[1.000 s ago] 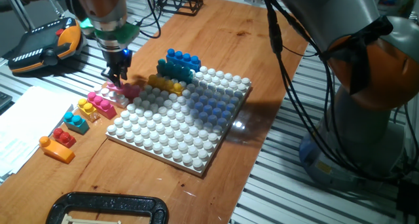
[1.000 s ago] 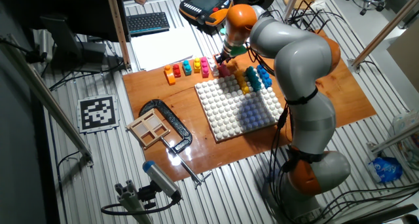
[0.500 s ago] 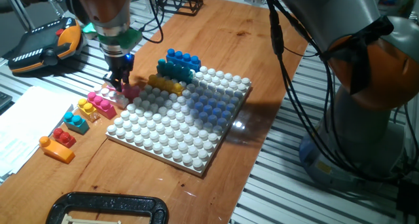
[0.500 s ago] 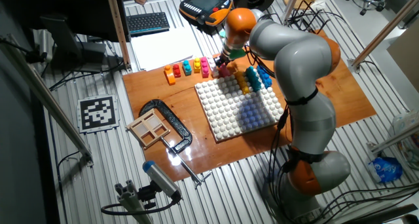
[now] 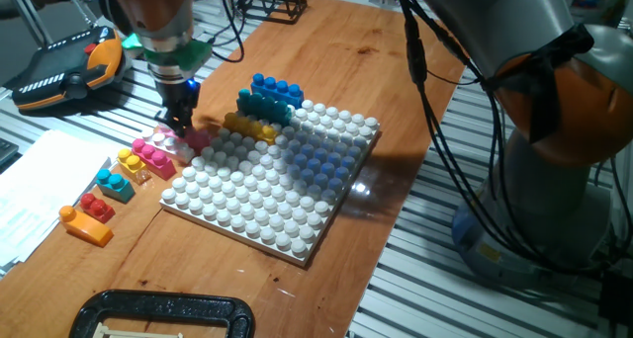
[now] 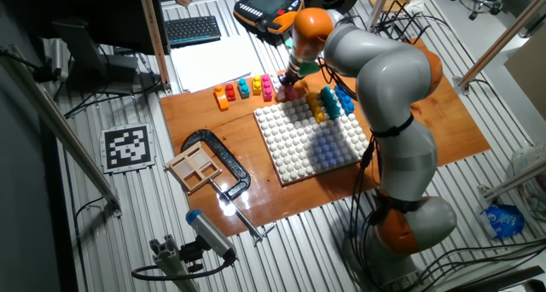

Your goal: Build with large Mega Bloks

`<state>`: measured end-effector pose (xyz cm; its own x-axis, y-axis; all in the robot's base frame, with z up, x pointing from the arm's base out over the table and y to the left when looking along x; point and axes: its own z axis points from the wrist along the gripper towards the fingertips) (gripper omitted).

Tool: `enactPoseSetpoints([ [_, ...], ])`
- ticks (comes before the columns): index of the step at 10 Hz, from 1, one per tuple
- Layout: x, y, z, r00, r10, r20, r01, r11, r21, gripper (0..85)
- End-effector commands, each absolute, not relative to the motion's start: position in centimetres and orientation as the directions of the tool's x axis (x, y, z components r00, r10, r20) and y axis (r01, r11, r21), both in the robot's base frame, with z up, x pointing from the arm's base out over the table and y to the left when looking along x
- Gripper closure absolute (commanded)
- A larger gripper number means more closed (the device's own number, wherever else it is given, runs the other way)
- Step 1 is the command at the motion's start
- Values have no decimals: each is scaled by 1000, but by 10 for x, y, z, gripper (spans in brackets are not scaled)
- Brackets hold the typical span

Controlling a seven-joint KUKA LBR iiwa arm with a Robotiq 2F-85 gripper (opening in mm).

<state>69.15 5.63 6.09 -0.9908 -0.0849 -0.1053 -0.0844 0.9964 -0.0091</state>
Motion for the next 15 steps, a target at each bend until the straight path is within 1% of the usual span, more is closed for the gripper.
enactPoseSetpoints([
  [1,691,58,64,-991,-85,-104,-84,996,-15,850],
  [3,692,62,77,-992,-74,-100,-74,997,-4,850],
  [5,693,60,93,-994,-72,-80,-72,997,2,850],
  [7,687,59,108,-997,-51,-57,-51,999,-1,850],
  [10,667,51,120,-997,-56,-45,-56,998,-7,850],
  [12,646,53,126,-998,-44,-46,-43,999,-16,850],
  [15,620,56,117,-997,-35,-69,-34,999,-14,850],
])
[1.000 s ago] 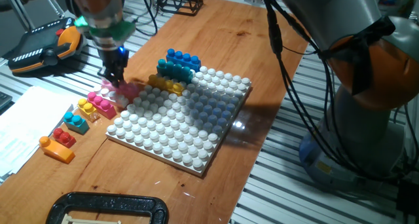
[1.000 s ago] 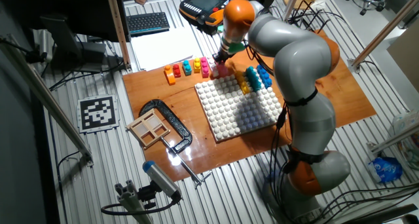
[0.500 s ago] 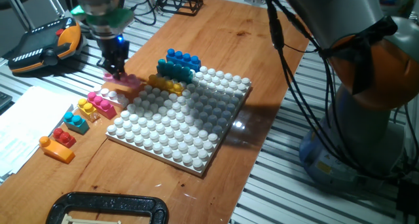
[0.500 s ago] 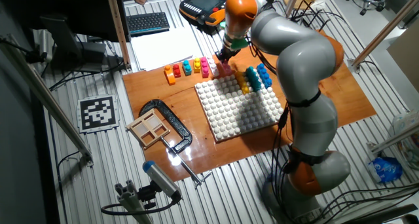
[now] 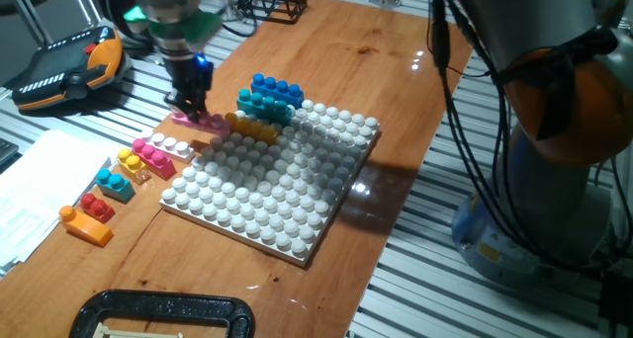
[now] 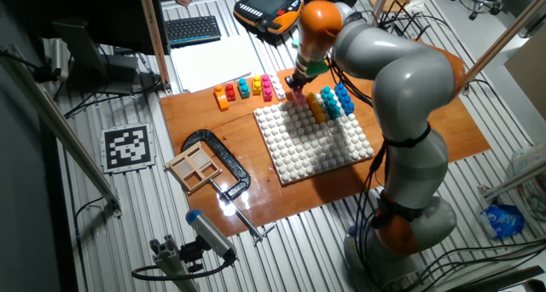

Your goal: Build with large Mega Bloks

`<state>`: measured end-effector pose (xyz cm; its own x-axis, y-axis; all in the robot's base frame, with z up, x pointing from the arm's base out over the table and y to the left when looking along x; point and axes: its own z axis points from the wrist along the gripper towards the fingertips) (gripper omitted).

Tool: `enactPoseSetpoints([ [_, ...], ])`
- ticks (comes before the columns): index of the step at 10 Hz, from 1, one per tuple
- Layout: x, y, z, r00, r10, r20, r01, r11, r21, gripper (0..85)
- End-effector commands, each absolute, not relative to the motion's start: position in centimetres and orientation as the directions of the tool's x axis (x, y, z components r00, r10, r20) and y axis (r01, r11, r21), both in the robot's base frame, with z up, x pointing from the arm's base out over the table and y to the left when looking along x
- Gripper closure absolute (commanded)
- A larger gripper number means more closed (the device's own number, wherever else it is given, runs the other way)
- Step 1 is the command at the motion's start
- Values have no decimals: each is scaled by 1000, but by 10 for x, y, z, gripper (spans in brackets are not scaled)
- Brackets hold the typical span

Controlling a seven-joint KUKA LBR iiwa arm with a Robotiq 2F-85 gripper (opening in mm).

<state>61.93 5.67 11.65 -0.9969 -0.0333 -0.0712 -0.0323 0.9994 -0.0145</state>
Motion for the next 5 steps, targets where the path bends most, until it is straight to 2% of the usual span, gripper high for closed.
enactPoseSetpoints([
  [1,616,58,114,-996,-29,-80,-28,1000,-14,850],
  [5,616,58,114,-998,-7,-62,-5,1000,-29,850],
])
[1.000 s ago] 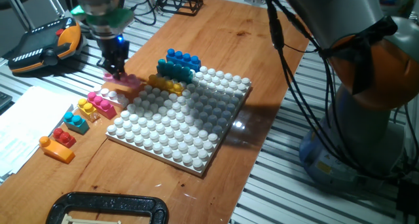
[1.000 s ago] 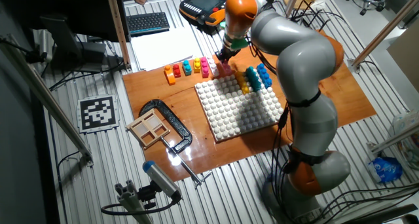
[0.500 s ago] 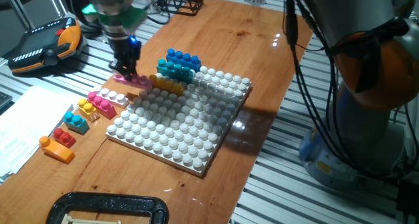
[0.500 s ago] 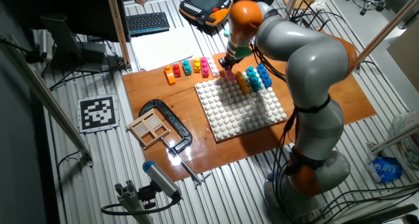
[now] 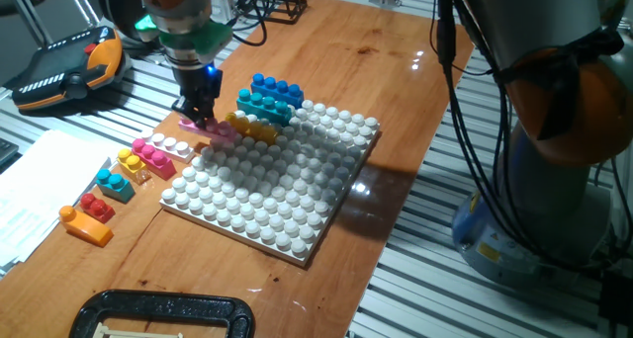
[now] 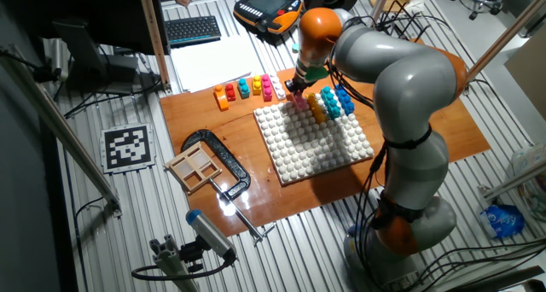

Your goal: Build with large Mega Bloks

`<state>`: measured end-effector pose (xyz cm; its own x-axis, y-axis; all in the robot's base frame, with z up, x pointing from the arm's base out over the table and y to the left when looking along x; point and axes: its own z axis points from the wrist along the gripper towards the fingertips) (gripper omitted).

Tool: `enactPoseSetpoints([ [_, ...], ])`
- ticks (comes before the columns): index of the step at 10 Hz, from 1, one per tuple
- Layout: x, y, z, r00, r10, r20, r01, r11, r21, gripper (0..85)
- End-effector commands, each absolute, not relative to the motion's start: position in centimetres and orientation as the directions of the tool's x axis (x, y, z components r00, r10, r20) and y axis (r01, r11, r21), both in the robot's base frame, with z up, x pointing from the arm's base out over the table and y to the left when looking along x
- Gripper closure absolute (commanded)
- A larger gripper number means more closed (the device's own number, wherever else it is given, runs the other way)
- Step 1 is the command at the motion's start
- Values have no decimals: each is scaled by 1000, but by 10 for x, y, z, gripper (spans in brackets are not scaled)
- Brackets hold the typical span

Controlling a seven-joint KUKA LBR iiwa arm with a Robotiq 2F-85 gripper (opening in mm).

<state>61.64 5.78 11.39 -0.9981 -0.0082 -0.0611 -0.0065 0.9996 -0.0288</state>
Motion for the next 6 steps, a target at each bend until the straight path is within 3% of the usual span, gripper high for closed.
enactPoseSetpoints([
  [1,616,58,114,-998,-14,-58,-13,1000,-22,850],
  [4,611,57,116,-998,-28,-63,-27,999,-18,850],
  [6,584,54,121,-998,-28,-60,-27,999,-24,850],
])
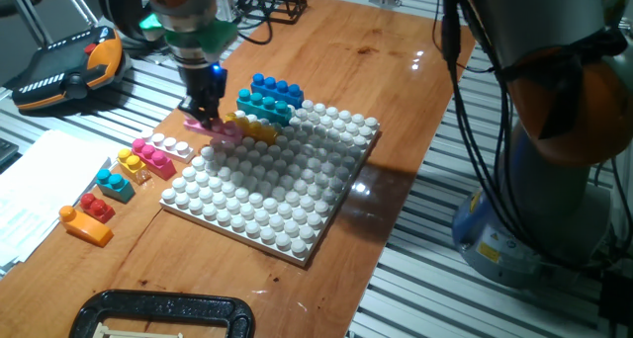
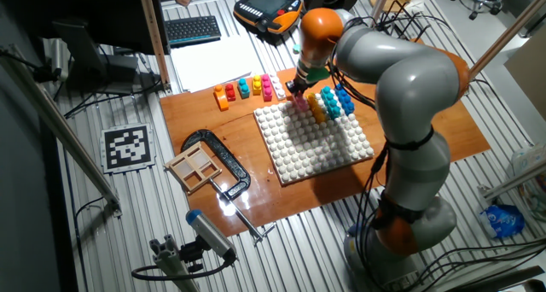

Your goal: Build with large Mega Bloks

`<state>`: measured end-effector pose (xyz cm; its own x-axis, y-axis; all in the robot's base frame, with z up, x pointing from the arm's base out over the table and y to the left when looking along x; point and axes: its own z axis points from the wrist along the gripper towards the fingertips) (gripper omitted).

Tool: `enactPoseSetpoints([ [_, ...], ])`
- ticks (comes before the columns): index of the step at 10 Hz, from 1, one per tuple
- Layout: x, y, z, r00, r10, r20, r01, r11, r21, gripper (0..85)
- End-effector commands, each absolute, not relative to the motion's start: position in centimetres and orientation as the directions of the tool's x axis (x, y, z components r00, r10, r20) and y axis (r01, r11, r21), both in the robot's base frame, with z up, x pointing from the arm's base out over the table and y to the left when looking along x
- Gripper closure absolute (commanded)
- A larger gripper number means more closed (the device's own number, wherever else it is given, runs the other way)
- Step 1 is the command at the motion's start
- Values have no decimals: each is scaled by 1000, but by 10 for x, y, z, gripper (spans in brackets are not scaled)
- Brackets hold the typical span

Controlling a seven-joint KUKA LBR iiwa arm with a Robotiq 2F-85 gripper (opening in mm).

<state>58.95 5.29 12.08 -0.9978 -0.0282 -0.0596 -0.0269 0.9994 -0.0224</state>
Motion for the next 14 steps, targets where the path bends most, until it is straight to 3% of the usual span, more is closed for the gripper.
enactPoseSetpoints([
  [1,572,51,121,-998,-26,-58,-25,1000,-18,850],
  [6,547,54,103,-995,-19,-101,-17,1000,-15,850],
  [14,555,52,85,-993,-21,-118,-22,1000,5,850],
])
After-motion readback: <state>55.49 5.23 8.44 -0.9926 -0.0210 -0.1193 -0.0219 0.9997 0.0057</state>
